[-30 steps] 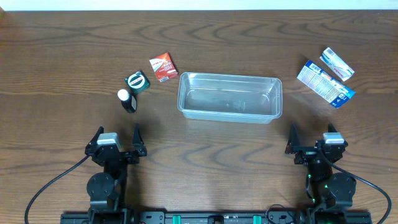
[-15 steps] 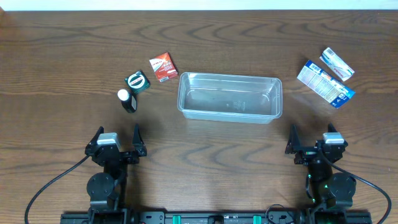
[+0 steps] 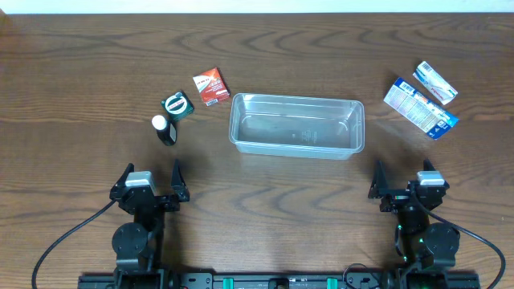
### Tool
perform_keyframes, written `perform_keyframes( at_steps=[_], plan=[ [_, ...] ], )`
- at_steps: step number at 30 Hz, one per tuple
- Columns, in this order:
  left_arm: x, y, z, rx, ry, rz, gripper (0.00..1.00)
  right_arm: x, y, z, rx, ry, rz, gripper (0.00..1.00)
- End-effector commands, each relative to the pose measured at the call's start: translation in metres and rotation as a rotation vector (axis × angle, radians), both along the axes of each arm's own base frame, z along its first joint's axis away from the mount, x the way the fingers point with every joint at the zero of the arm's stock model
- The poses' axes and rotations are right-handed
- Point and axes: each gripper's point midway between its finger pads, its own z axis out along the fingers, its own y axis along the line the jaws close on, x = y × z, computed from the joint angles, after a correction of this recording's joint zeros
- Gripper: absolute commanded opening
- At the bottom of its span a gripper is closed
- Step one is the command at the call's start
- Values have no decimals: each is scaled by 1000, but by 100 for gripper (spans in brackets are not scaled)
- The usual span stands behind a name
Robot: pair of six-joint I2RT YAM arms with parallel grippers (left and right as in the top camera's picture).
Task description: Pack container
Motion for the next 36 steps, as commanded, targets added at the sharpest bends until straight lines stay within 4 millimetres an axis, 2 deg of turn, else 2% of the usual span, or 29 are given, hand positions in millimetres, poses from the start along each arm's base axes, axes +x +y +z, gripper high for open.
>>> perform_keyframes(
  at_steps=[1,10,17,25,28,31,36],
  plan=[
    [-1,3,-17,10,50,13,98,0,-1,-1,-13,-4,-3,99],
    [-1,3,-17,10,50,13,98,0,0,0,-11,-7,2,99],
    [-1,3,-17,10,50,13,98,-1,19,2,4,-11,108,99],
    [-1,3,-17,10,50,13,98,-2,17,21,13,52,103,99],
    [-1,3,-17,10,50,13,98,5,9,31,21,130,69,99],
    [-1,3,-17,10,50,13,98,21,-1,44,32,233,40,99],
    [-1,3,-17,10,50,13,98,62,-12,76,3,386,48,99]
  ],
)
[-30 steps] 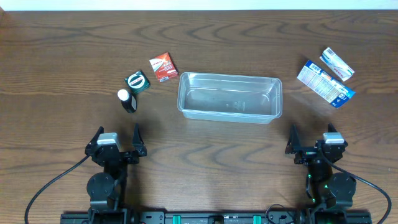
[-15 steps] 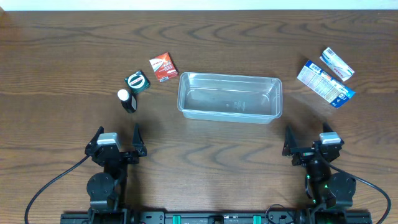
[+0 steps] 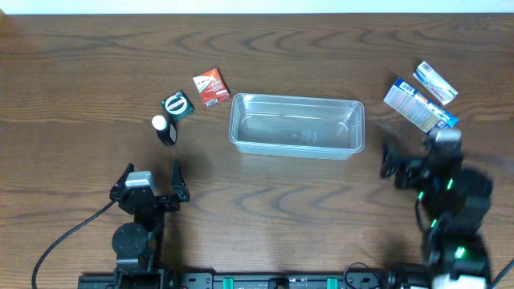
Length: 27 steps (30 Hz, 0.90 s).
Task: Pack container
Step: 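Reach right gripper to the blue Kool Fever box and grasp it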
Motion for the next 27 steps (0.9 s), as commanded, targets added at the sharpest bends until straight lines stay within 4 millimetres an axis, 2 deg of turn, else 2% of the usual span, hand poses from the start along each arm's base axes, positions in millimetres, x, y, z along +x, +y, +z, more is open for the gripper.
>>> perform_keyframes(
  at_steps=[1,5,9,13,17,21,27],
  plan=[
    [-1,3,-17,10,50,13,98,29,-7,29,-43,52,33,99],
    [-1,3,-17,10,50,13,98,65,-15,46,-103,143,71,99],
    [-1,3,-17,10,50,13,98,94,-22,41,-119,211,79,99],
    [-1,3,-17,10,50,13,98,106,-31,15,-227,272,127,99],
    [-1,3,-17,10,50,13,98,107,-43,-18,-308,367,192,99],
    [-1,3,-17,10,50,13,98,113,-64,-35,-284,395,169,99],
    [-1,3,-17,10,50,13,98,123,-78,-63,-219,418,185,99]
  ],
)
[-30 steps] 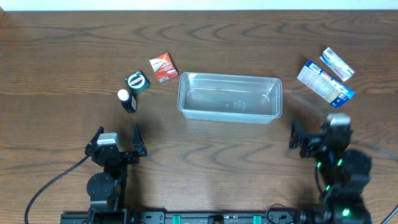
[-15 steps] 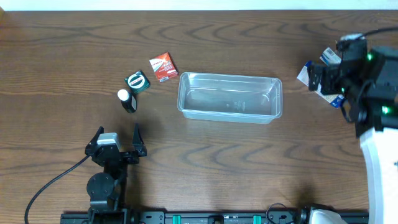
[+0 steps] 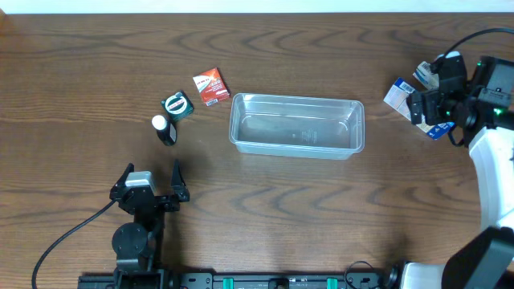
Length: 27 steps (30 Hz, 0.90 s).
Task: Pack container
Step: 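Reach right gripper to the blue Kool Fever box and grasp it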
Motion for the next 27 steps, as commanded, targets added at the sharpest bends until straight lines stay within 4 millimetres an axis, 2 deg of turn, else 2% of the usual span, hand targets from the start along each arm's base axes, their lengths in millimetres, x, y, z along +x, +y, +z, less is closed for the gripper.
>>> perform_keyframes(
  at_steps=[1,6,10,13,15,18,21,23,24,27],
  plan=[
    [-1,3,-17,10,50,13,98,7,0,-15,18,21,53,99],
    [-1,3,-17,10,50,13,98,13,0,-47,44,79,56,99],
    [-1,3,-17,10,50,13,98,16,-1,-64,50,110,62,95],
    [-1,3,-17,10,50,13,98,16,-4,-70,41,121,53,86],
    [-1,3,-17,10,50,13,98,17,-7,-70,26,119,43,75],
    [-1,3,-17,10,50,13,98,19,-13,-69,-3,112,25,50],
    [-1,3,-17,10,50,13,98,20,-17,-68,-18,111,16,33],
    [-1,3,-17,10,50,13,98,20,-17,-67,-19,108,15,12],
    [-1,3,-17,10,50,13,98,20,-17,-66,-19,106,15,4],
    [-1,3,-17,10,50,13,98,21,-16,-60,-21,91,12,1]
  ],
)
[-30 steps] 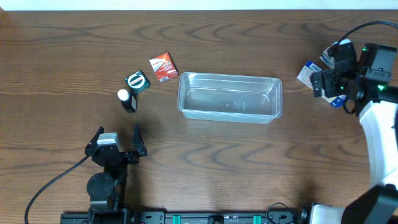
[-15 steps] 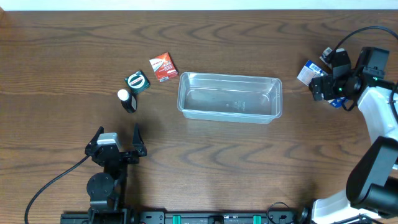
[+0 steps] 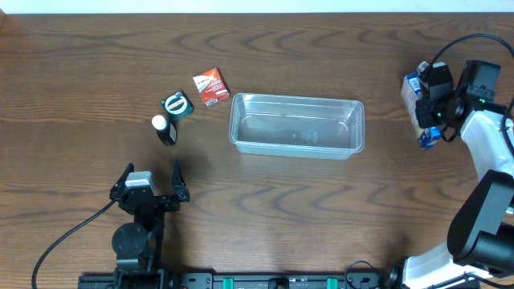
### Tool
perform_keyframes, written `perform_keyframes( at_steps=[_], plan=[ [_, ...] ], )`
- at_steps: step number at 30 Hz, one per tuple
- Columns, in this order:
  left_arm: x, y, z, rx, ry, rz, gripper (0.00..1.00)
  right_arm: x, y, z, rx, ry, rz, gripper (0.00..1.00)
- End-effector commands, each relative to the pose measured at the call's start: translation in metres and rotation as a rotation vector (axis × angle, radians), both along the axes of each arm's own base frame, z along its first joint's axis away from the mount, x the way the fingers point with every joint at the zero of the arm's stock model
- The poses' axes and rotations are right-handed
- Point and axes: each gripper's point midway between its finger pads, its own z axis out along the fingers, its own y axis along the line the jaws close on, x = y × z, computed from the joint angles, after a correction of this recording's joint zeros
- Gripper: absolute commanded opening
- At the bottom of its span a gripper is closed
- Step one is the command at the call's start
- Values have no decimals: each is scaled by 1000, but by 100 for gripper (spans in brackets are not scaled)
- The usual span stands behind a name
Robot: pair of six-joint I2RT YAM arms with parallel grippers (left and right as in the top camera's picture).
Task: Pack container
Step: 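Reach right gripper to the blue Kool Fever box and grasp it, then lift the blue box and carry it over the clear container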
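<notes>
A clear plastic container (image 3: 296, 125) lies empty at the table's middle. Left of it are a red packet (image 3: 210, 86), a round green item (image 3: 177, 105) and a small black bottle with a white cap (image 3: 164, 129). At the far right my right gripper (image 3: 428, 98) sits on a blue and white packet (image 3: 414, 111), which now points nearly straight along the table's depth and looks tipped up; the jaws appear shut on it. A second small white packet is hidden under the arm. My left gripper (image 3: 151, 173) rests open near the front edge, holding nothing.
The right arm's white links (image 3: 490, 152) run down the right edge of the table. The left arm's base and cable (image 3: 132, 241) sit at the front left. Bare wood lies between the container and the front edge.
My right gripper has come down onto the blue and white packet. The packet has turned from a diagonal lie to nearly upright in the view. The left arm is unchanged.
Both grippers first rested open at the front edge, all items lying loose. The right arm then stood further back, near the container's right end, then over the two packets at the far right. Now it is on the blue and white packet, which has turned.
</notes>
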Motion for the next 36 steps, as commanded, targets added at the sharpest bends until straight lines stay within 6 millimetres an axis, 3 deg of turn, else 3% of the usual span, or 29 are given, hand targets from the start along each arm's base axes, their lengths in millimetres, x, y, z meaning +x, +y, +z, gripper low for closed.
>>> perform_keyframes(
  at_steps=[1,6,12,15,19,22,26,36],
  plan=[
    [-1,3,-17,11,50,14,98,5,-2,19,-7,-43,-11,1],
    [-1,3,-17,11,50,14,98,6,4,57,-31,-131,1,1],
    [-1,3,-17,11,50,14,98,-2,37,139,-86,-326,92,1],
    [-1,3,-17,11,50,14,98,-15,82,181,-92,-446,286,1],
    [-1,3,-17,11,50,14,98,-43,156,218,-87,-575,604,1],
    [-1,3,-17,11,50,14,98,-62,195,219,-119,-590,783,1],
    [-1,3,-17,11,50,14,98,-84,234,195,-213,-542,1039,1],
    [-1,3,-17,11,50,14,98,-89,264,143,-275,-389,1199,1]
  ],
)
